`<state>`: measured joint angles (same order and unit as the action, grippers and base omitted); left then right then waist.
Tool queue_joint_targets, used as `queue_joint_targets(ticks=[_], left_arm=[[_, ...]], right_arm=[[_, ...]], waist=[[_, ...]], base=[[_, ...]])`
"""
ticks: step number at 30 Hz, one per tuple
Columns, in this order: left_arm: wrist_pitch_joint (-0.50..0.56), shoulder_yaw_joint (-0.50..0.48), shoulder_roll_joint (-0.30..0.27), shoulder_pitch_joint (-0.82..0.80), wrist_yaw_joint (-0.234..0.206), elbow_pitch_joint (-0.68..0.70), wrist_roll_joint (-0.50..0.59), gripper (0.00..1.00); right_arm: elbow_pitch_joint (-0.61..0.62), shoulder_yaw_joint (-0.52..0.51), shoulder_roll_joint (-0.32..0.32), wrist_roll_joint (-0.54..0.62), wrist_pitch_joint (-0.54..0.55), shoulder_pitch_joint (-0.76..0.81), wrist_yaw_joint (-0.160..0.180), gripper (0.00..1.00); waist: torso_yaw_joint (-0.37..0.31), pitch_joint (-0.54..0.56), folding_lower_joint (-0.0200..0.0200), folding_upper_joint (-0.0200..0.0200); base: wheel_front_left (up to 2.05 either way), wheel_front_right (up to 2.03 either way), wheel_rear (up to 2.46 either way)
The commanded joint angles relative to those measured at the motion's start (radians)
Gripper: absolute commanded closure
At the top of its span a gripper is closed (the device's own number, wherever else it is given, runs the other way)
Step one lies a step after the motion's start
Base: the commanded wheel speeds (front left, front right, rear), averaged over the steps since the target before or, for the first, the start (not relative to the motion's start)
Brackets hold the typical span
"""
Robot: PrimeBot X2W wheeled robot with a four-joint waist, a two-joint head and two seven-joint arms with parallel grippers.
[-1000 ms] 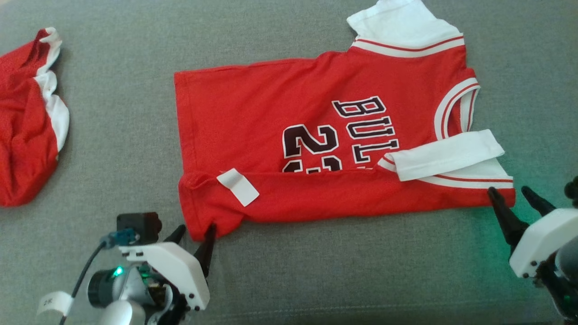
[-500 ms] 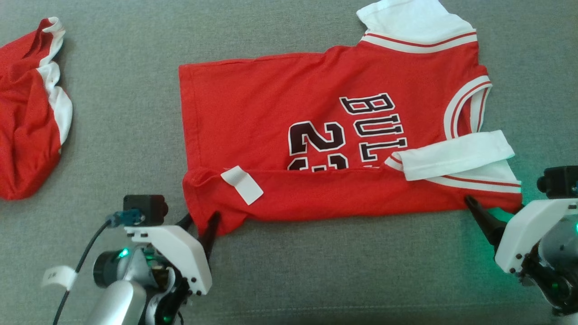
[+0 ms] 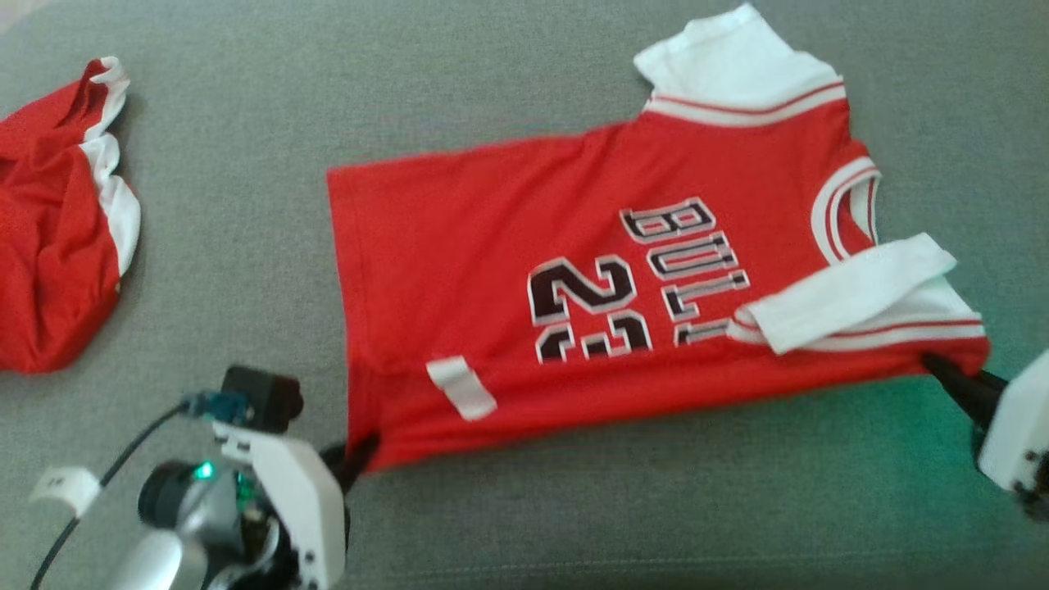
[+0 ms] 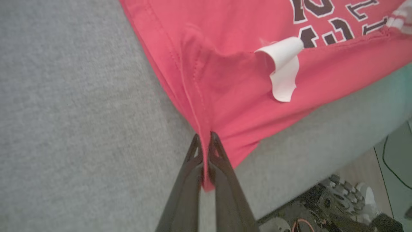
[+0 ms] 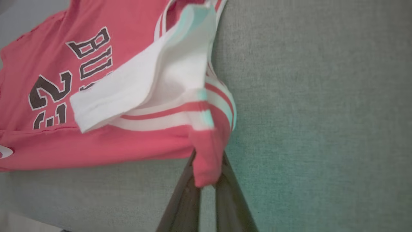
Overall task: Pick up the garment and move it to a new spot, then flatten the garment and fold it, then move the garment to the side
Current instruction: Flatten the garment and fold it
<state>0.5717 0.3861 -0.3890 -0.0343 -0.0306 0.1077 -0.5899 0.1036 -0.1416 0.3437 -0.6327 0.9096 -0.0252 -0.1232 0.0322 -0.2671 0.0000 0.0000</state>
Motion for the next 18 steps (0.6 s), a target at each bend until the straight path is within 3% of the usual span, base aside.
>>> queue_joint_targets(ticks=[1, 4, 8, 9, 10, 11, 12, 13, 18], left_arm=[[0.018, -0.047, -0.043, 0.007, 0.001, 0.049, -0.009, 1.0], [0.053, -0.051, -0.069, 0.067, -0.002, 0.106, -0.037, 1.0], [0.038, -0.041, -0.047, 0.121, -0.02, 0.115, -0.05, 1.0], [0.028, -0.035, -0.036, 0.126, -0.025, 0.108, -0.046, 1.0], [0.018, -0.027, -0.027, 0.129, -0.027, 0.098, -0.04, 0.93], [0.006, -0.022, -0.018, 0.13, -0.029, 0.089, -0.034, 0.57], [-0.006, -0.018, -0.009, 0.13, -0.032, 0.082, -0.029, 0.09], [-0.015, -0.017, -0.003, 0.129, -0.034, 0.077, -0.026, 0.0], [-0.042, -0.038, -0.025, 0.114, -0.049, 0.117, 0.007, 0.0]], right_arm=[[0.053, -0.009, 0.052, -0.01, 0.025, 0.02, -0.008, 1.0], [0.099, -0.022, 0.094, -0.03, 0.084, 0.078, -0.008, 1.0], [0.128, 0.001, 0.118, -0.033, 0.119, 0.144, -0.008, 1.0], [0.127, 0.01, 0.12, -0.022, 0.113, 0.153, -0.008, 0.75], [0.124, 0.022, 0.122, -0.01, 0.103, 0.16, -0.008, 0.04], [0.119, 0.03, 0.122, -0.003, 0.094, 0.165, -0.008, 0.0], [0.117, 0.036, 0.121, 0.0, 0.086, 0.167, -0.008, 0.0], [0.117, 0.035, 0.121, 0.002, 0.076, 0.164, -0.008, 0.0], [0.156, -0.021, 0.149, -0.005, 0.047, 0.104, -0.008, 0.0]], waist=[[0.001, 0.004, 0.0, 0.0], [0.0, 0.005, 0.0, 0.0], [0.002, 0.002, 0.0, 0.0], [0.003, 0.002, 0.0, 0.0], [0.004, 0.004, 0.0, 0.0], [0.005, 0.006, 0.0, 0.0], [0.007, 0.008, 0.0, 0.0], [0.008, 0.01, 0.0, 0.0], [0.013, 0.011, 0.0, 0.0]], base=[[0.0, 0.0, 0.0], [0.0, 0.0, 0.0], [0.0, 0.0, 0.0], [0.0, 0.0, 0.0], [0.0, 0.0, 0.0], [0.0, 0.0, 0.0], [0.0, 0.0, 0.0], [0.0, 0.0, 0.0], [0.0, 0.0, 0.0]])
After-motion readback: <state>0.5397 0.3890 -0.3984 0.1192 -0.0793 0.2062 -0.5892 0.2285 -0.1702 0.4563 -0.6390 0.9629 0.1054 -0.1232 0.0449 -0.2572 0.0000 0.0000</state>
